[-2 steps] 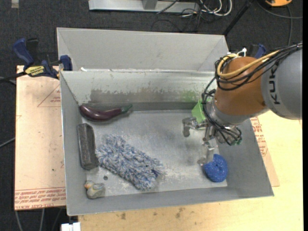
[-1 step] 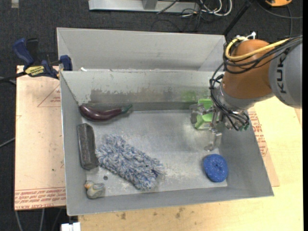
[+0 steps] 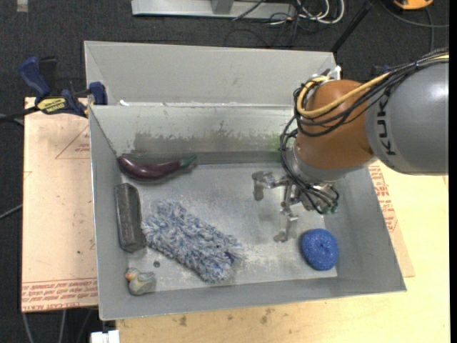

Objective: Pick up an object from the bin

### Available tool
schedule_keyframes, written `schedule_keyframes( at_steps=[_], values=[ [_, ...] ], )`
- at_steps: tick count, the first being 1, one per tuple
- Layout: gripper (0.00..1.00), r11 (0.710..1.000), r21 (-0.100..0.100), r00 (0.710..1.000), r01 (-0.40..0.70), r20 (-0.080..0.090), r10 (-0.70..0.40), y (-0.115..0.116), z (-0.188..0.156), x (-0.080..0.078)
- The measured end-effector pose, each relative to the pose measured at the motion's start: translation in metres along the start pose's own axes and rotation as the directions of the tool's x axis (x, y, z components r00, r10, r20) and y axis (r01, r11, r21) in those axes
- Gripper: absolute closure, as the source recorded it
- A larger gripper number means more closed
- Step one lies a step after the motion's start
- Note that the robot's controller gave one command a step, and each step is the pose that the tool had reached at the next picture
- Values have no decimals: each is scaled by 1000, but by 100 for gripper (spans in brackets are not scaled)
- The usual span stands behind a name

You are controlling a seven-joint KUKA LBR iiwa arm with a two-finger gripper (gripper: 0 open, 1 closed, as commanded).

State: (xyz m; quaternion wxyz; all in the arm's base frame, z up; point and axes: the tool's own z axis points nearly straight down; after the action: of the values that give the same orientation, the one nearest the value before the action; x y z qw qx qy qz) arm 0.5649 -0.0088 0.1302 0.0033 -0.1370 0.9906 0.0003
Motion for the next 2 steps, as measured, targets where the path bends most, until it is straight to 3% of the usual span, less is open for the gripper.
schedule_keyframes(
  at_steps=[1,2],
  values=[
    [0,1000,-7,1000,29,-8,-29,23,16,2],
    [0,998,2,998,68,-4,-68,32,40,4]
  ],
)
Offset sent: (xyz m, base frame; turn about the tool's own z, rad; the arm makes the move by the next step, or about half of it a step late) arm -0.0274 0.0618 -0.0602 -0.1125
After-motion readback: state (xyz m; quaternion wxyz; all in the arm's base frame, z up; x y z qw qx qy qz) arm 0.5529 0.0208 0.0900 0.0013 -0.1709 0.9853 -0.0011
